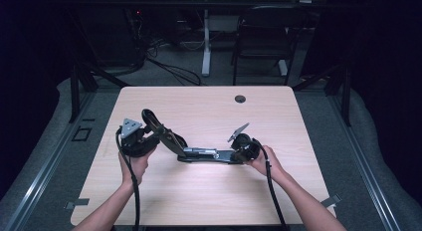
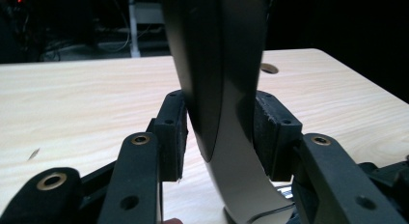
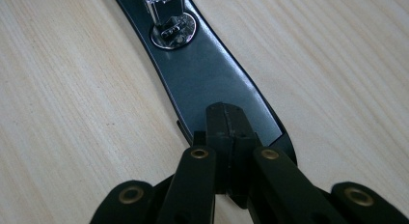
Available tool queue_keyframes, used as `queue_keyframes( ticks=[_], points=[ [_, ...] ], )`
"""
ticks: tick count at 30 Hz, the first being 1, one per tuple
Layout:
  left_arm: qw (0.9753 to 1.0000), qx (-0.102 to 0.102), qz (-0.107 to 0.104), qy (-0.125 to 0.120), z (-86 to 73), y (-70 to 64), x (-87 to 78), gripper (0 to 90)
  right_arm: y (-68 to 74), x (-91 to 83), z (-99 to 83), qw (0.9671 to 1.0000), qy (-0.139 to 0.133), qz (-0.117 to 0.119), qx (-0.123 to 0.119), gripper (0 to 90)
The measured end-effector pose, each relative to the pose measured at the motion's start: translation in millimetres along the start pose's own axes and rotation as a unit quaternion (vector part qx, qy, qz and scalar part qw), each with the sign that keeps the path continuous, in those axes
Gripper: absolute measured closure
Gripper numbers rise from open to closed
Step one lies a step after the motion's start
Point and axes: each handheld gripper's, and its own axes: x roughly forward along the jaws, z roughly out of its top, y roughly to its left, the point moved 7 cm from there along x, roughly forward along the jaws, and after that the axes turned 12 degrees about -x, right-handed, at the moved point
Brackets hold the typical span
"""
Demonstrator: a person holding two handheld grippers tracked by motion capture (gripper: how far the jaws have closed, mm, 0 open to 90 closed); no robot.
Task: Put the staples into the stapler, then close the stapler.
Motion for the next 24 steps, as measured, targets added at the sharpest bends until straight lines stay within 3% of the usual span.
queue_keyframes(
  ticks=[5, 24],
  points=[
    [0.9993, 0.035, -0.003, -0.010, -0.1, -18.0, 2.9, 60.5, -0.7, -0.1, -0.4, 1.0000, 0.000, 0.003, 0.003, 90.0],
    [0.9990, 0.042, -0.003, -0.016, -0.3, -25.6, 4.9, 61.5, -0.4, -0.3, 0.1, 1.0000, 0.004, 0.004, 0.001, 90.0]
  ],
)
